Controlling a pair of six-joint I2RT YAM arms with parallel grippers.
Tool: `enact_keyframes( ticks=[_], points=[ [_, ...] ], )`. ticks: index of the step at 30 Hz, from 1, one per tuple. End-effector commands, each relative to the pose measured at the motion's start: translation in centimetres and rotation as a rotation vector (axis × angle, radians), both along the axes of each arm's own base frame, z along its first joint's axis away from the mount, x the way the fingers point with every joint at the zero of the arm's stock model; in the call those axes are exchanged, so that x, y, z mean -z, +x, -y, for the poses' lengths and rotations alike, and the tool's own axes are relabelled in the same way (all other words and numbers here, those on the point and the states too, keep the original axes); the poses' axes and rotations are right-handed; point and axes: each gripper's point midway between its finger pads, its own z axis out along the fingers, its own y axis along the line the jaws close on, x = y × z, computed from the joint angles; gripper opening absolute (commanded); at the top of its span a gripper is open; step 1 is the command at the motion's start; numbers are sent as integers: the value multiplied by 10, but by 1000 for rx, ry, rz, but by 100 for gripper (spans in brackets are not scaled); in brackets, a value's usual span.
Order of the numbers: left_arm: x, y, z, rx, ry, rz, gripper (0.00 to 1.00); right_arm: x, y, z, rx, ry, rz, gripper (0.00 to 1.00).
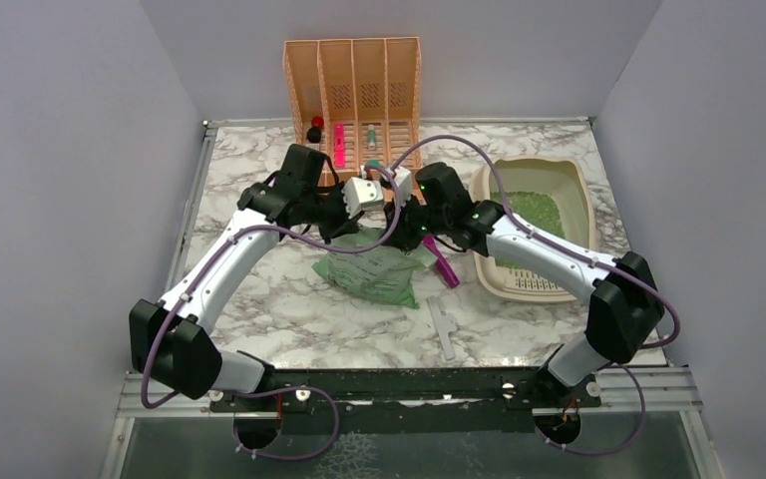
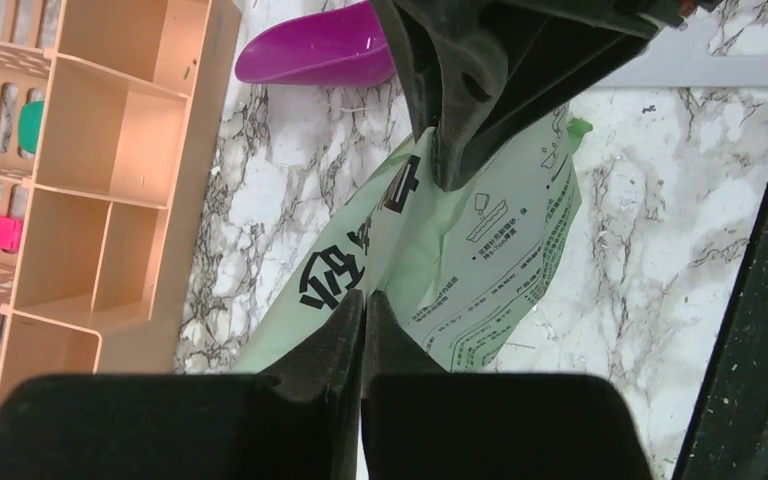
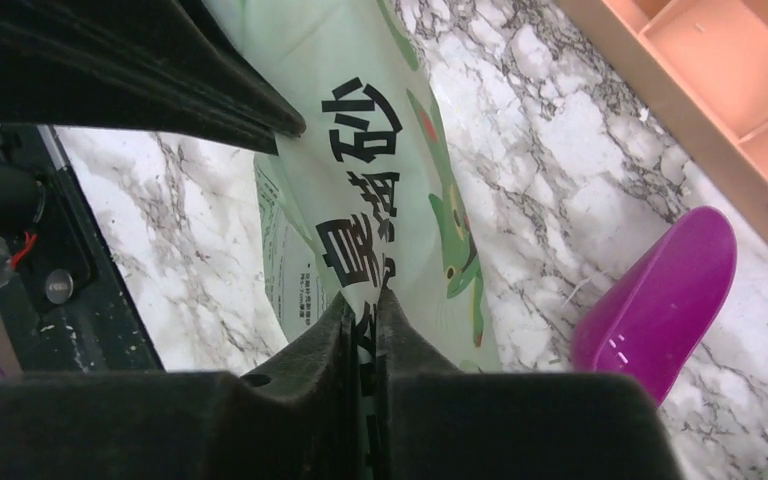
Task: Fill the litter box with clean litter
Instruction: Close the cat litter bag at the center of the board.
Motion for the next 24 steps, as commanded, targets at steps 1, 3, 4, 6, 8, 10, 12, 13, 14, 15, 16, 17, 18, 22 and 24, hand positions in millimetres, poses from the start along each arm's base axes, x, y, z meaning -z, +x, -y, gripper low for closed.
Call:
enact_keyframes(
  ticks=[1,3,4,6,8,10,12,13,14,15,16,17,18,22,24],
  points=[
    [-5,10,-2,-10,6,24,11,-10,-9,9,-37,11,54,3],
    [-6,10,6,15,-23,1,29,-15,-14,9,-53,37,60,1],
    [-8,7,13,49,-56,-19,37,-17,-16,8,-57,49,60,1],
    [-12,1,27,119,-114,-41,47,-21,-17,7,-59,67,63,1],
    [-13,-5,38,170,-143,-60,55,-24,-18,5,-63,84,64,1],
    [-6,-8,44,196,-132,-67,58,-27,-21,4,-79,103,69,1],
    [4,-8,45,198,-116,-90,59,-31,-23,2,-79,129,65,1],
    [11,-9,45,195,-106,-107,59,-33,-24,2,-77,139,65,1],
    [17,-9,44,195,-97,-120,58,-35,-25,3,-76,148,69,1],
    [21,-9,44,194,-93,-130,57,-37,-25,3,-71,159,71,1],
    [25,-10,45,196,-94,-141,57,-39,-26,4,-68,166,74,1],
    [28,-9,46,196,-95,-149,56,-41,-28,4,-72,178,78,1],
    [33,-9,47,194,-93,-164,55,-45,-29,4,-77,194,88,1],
    [47,-3,46,157,-57,-200,18,-50,-33,5,-76,221,91,1],
    [51,-3,41,140,-34,-193,3,-48,-33,8,-61,217,94,1]
  ],
)
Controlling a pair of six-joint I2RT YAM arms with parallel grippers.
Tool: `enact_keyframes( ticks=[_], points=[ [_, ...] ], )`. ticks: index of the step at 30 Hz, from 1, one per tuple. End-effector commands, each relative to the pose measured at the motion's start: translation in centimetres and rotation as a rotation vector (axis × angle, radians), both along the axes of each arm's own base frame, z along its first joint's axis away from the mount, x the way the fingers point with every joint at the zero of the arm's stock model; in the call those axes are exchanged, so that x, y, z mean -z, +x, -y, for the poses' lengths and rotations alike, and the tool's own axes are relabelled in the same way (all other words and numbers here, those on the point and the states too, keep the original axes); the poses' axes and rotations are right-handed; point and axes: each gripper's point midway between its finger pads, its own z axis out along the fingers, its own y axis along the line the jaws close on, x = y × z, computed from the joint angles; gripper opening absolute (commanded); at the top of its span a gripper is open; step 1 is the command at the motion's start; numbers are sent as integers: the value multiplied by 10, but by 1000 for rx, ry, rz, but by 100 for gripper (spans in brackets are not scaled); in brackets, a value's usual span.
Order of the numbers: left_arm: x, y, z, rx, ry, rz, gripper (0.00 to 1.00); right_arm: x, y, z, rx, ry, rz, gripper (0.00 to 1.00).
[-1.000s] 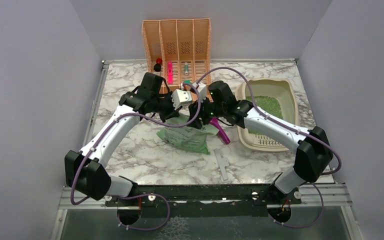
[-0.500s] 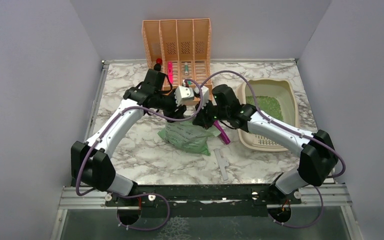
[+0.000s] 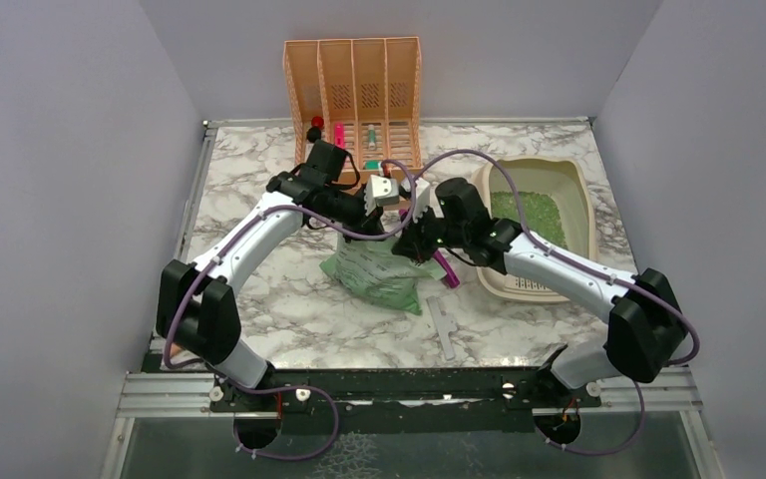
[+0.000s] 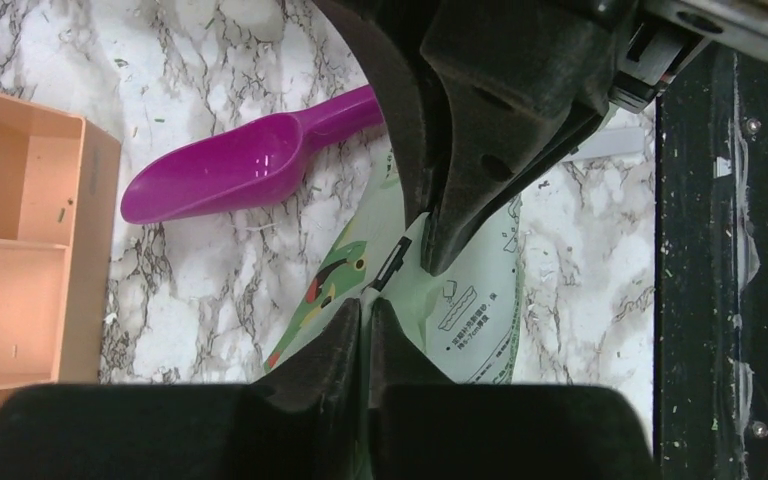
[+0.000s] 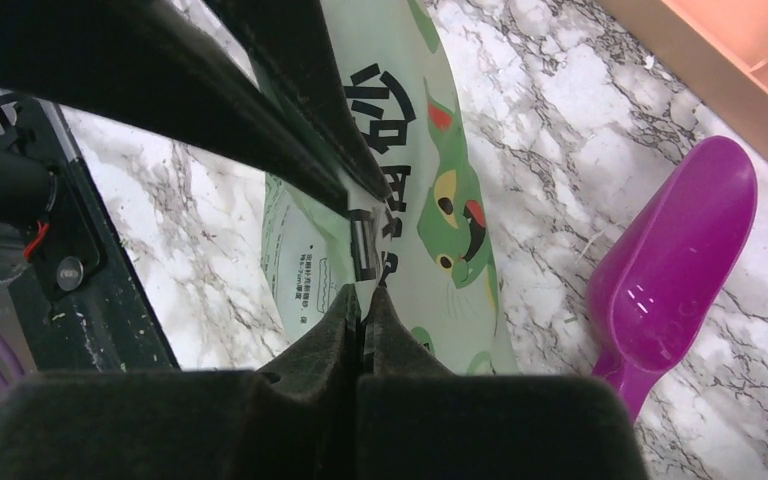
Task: Fill the litter box with clean litter
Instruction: Close the cat litter bag at the center of the board.
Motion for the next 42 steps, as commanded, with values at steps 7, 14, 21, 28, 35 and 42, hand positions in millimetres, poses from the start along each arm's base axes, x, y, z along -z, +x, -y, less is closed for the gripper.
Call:
enact_keyframes(
  ticks=[7,14,21,28,35,42],
  points=[
    [39,26,-46,-255,211,81,0,-11,-26,19,-13,-38,-3,1],
    [15,47,-67,-366,172,147,0,32,-67,47,12,-162,-255,10],
    [19,45,-65,-354,166,133,0,45,-61,79,183,-266,-245,10],
    [18,52,-63,-361,164,133,0,50,-67,92,190,-316,-246,1],
    [-17,16,-6,-73,-75,94,42,0,-53,63,136,-90,-102,1],
    [5,-2,26,99,-99,33,56,-6,-36,54,157,-50,-42,1]
  ],
)
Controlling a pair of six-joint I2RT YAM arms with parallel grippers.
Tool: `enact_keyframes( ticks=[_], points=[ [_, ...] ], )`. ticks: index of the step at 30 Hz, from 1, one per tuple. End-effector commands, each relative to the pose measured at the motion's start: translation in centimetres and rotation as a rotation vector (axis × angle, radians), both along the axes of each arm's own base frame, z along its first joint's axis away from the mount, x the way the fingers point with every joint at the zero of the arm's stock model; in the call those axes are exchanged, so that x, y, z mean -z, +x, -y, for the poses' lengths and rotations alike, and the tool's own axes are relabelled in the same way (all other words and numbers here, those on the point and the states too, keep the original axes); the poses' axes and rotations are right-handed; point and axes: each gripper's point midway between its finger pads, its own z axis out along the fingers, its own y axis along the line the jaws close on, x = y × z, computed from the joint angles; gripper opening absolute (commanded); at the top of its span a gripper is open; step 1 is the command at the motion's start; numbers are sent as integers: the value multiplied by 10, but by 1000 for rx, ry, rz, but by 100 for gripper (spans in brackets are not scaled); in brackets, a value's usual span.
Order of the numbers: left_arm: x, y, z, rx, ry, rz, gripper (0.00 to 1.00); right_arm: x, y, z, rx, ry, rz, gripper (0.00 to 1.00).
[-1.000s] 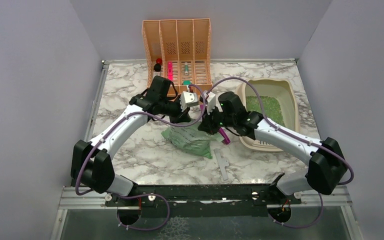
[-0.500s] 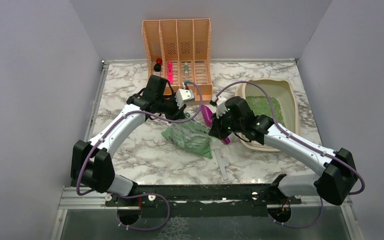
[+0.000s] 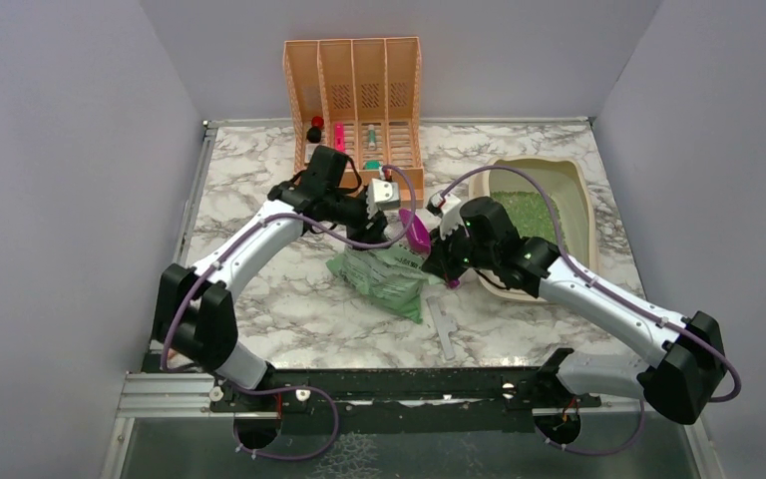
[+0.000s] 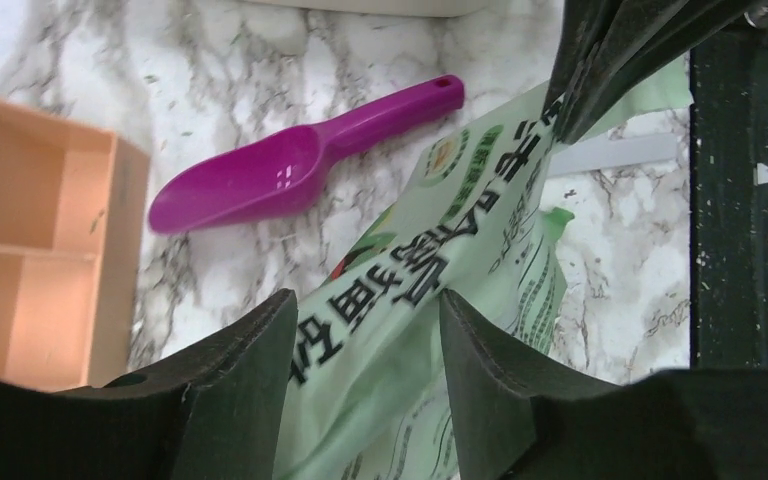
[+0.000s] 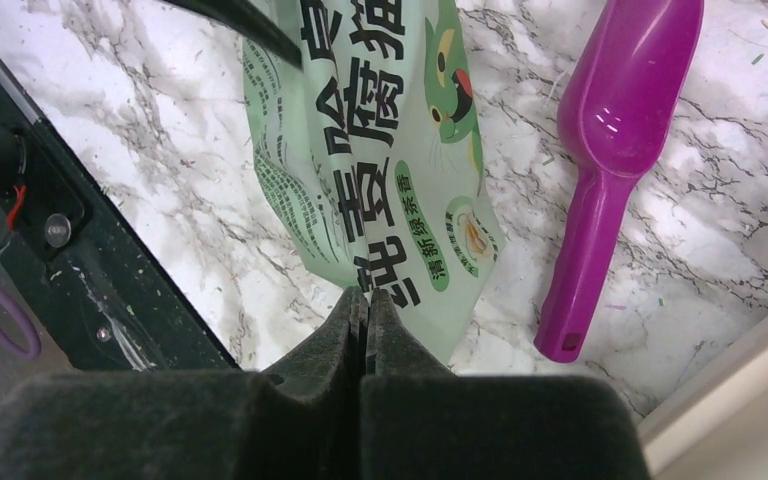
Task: Fill the litter box with clean litter
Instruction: Close the cat litter bag at the center of the board.
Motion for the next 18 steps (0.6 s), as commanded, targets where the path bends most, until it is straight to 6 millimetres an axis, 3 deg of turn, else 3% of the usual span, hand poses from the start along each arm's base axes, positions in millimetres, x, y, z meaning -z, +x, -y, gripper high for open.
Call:
enact_keyframes(
  ticks=[1,4,5,7,8,9,13,15,18],
  points=[
    [16,-8,25,148,-30,-50,56,-9,6,-9,-4,49,43,1],
    [32,-7,31,165,-9,-98,53,-9,10,-6,38,62,56,1],
    [36,-5,33,159,8,-99,44,-9,11,-4,58,65,59,1],
    [47,2,34,130,59,-99,16,-8,10,0,90,72,42,1],
    [53,9,31,101,95,-91,5,-5,8,3,111,67,25,7],
    [56,15,29,76,121,-82,0,-1,4,8,131,59,0,17],
    [56,27,30,50,143,-61,0,16,-13,22,174,18,-97,46],
    [51,28,32,56,127,-55,0,27,-22,25,174,-8,-149,43],
    [47,32,34,57,122,-36,0,43,-20,38,249,-64,-173,20]
  ],
)
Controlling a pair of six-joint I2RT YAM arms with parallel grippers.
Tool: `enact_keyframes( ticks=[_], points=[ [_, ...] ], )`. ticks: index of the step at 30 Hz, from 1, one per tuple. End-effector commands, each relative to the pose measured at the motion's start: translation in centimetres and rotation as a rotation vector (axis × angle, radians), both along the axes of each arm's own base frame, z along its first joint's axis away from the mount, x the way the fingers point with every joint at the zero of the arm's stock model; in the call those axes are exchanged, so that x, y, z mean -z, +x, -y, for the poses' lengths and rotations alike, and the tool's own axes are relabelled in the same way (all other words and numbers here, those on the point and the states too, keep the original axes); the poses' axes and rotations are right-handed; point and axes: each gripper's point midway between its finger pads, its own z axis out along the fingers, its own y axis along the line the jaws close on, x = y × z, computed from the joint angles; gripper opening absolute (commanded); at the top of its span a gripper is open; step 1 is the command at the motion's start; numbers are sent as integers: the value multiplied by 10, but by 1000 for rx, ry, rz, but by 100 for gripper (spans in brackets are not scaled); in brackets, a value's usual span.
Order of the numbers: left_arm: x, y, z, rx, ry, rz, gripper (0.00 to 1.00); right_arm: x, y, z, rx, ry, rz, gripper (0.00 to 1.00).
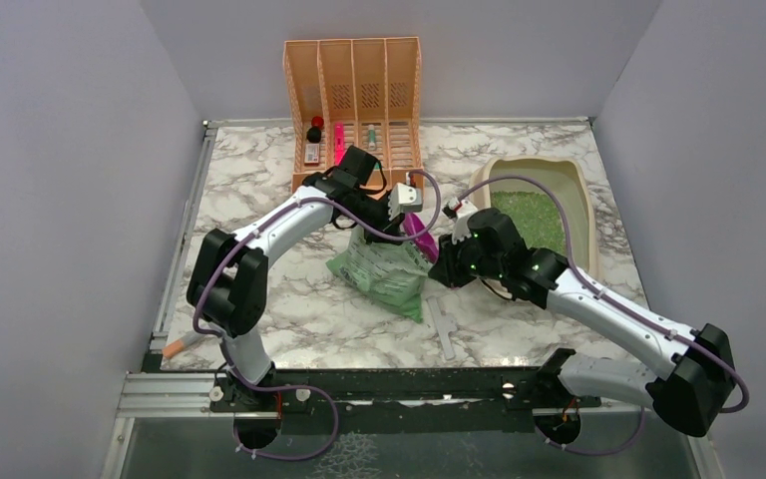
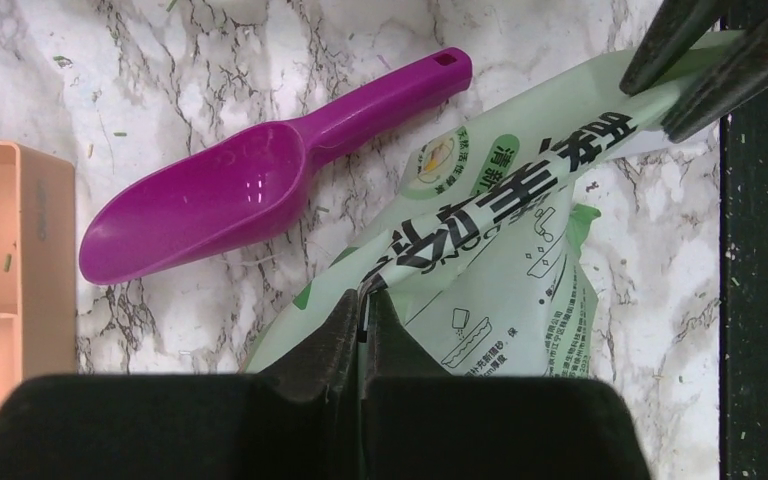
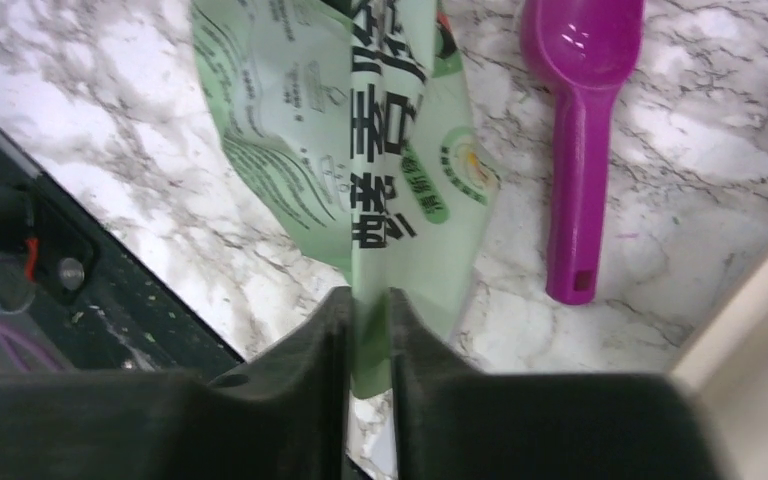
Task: Fill the litter box with clean litter
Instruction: Close the cat litter bag at the center of the board.
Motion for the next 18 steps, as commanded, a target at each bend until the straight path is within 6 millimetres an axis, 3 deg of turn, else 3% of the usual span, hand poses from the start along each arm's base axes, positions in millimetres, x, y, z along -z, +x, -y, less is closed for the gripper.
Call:
enact_keyframes(
  ticks=[1,2,3,7,8,9,10,11,13,15,18],
  points=[
    [-6,19,-2,-33,30,67,0,36,-10,24,108,-106,-105,13],
    [-6,21,-2,-34,31,71,0,36,-6,26,118,-112,-86,3],
    [-5,21,-2,-35,34,71,0,35,-2,28,134,-120,-72,1],
    [-3,25,-4,-44,46,79,0,31,6,37,191,-144,-31,1],
    [-4,26,-4,-45,45,83,0,28,6,35,184,-125,-23,6],
    [-5,26,-4,-43,41,85,0,26,4,31,167,-104,-21,23],
    [-6,26,-3,-40,39,83,0,24,2,26,139,-81,-20,33],
    [-7,26,-2,-36,32,86,0,24,0,22,115,-64,-24,34],
    [-10,26,0,-29,21,86,0,30,1,19,105,-70,-36,25],
    [-10,24,1,-23,15,83,0,38,1,17,89,-98,-53,3],
    [-10,25,1,-23,17,83,0,36,6,17,100,-107,-40,1]
  ],
)
